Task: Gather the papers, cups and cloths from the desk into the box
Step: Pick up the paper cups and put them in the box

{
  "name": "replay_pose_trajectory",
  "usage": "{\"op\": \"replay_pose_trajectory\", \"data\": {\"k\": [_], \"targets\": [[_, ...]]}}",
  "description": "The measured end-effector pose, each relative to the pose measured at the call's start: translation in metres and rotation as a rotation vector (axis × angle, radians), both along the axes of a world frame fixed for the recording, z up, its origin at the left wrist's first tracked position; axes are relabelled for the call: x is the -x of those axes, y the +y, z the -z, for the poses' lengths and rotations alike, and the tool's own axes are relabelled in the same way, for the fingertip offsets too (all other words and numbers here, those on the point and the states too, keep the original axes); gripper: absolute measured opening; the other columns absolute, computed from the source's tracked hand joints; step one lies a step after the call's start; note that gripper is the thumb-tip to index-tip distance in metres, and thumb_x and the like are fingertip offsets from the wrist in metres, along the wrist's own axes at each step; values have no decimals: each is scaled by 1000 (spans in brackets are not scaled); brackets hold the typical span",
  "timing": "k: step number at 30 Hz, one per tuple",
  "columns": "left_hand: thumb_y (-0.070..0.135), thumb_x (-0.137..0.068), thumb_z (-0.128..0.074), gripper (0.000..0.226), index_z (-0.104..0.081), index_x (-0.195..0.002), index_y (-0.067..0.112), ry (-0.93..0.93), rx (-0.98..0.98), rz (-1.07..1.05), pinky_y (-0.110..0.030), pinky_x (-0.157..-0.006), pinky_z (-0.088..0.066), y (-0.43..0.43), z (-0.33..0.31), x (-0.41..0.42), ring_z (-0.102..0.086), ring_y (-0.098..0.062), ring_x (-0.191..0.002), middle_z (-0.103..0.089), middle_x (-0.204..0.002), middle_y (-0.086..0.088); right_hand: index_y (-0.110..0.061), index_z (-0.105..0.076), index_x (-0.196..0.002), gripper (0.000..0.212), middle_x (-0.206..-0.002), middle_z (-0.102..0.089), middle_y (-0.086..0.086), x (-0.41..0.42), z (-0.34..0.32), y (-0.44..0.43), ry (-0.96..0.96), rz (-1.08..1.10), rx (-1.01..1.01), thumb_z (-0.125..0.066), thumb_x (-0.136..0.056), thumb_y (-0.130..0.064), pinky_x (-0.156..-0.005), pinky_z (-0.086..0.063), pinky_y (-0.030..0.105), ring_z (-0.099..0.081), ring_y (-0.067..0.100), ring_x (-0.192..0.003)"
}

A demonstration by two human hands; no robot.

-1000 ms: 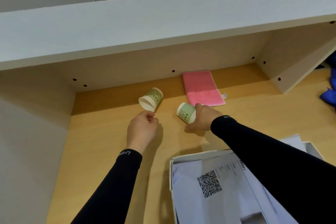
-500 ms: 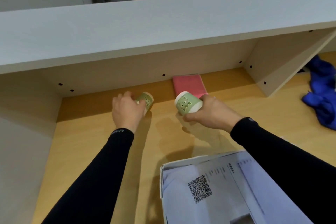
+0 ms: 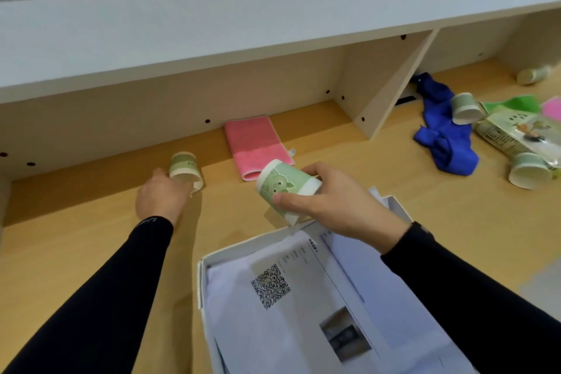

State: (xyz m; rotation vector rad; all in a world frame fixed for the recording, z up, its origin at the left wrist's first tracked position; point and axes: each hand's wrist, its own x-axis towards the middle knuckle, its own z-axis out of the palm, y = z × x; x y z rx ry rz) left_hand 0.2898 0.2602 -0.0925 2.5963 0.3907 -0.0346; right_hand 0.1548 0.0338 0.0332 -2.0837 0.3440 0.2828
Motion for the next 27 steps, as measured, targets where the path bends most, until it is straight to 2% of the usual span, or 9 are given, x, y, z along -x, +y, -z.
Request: {"op": "replay_pose_trajectory", "data": {"k": [3, 5, 8, 12, 14, 16, 18, 23, 27], "targets": [[16, -89, -50, 26, -63, -107, 1, -59, -34, -8, -33, -64, -38, 0, -2, 7, -61, -40, -93, -68, -102, -24, -30, -53, -99, 38, -78, -67, -14, 2, 0, 1, -10, 11, -13, -74, -71, -45, -47, -45, 11, -62, -7, -55], [13, -89, -50, 27, -62, -110, 3, -60, -14, -30, -33, -67, -38, 2, -4, 12, -60, -39, -97, -67, -108, -22, -26, -53, -108, 47, -83, -68, -12, 2, 0, 2, -12, 26, 15, -73, -71, -47, -48, -44, 14, -62, -3, -58], [15, -88, -53, 31, -61, -116, 7, -117, 91, -21, -32, -75, -39, 1, -24, 24, -59, -34, -103, -65, -116, -15, -25, -53, -105, 43, -85, -68, -7, 2, -1, 4, -8, 44, 43, -71, -72, -47, -49, -43, 18, -62, 3, -62], [22, -88, -57, 16, -68, -99, 19, -218, 537, 142, -28, -70, -47, -29, -82, 58, -63, -17, -82, -71, -95, -1, -23, -57, -100, 39, -83, -67, -6, 0, -3, 10, -45, 102, -32, -68, -73, -49, -57, -50, 27, -62, 7, -64], [23, -89, -58, 17, -68, -103, 18, -87, 837, 271, -29, -60, -53, -47, -111, 84, -66, -16, -69, -70, -87, -2, -18, -60, -106, 46, -87, -68, -5, 1, -7, 14, -76, 125, -86, -65, -74, -51, -71, -55, 38, -65, 12, -74], [22, -92, -57, 24, -62, -114, 17, 60, 991, 359, -25, -51, -53, -59, -128, 105, -64, -12, -57, -68, -84, -3, -16, -61, -108, 44, -91, -70, 0, 5, -14, 18, -95, 108, -149, -62, -79, -50, -77, -56, 41, -67, 15, -81], [19, -91, -58, 23, -60, -114, 16, 82, 1021, 372, -24, -50, -54, -63, -138, 118, -62, -9, -51, -67, -81, -4, -16, -62, -108, 40, -93, -71, 2, 13, -22, 17, -93, 70, -195, -58, -83, -47, -77, -55, 41, -68, 16, -82], [15, -89, -62, 4, -66, -89, 15, 151, 975, 395, -25, -54, -56, -54, -143, 141, -64, -14, -54, -69, -77, -5, -20, -68, -103, 32, -95, -73, 2, 44, -32, 1, 16, -147, -99, -61, -83, -44, -78, -54, 37, -65, 15, -81], [15, -89, -62, 10, -65, -95, 7, 338, 835, 445, -24, -56, -56, -51, -136, 168, -65, -17, -59, -70, -83, -10, -19, -72, -94, 33, -85, -70, -2, 67, -21, -10, 168, -269, 17, -68, -76, -47, -84, -55, 38, -62, 13, -80]]}}
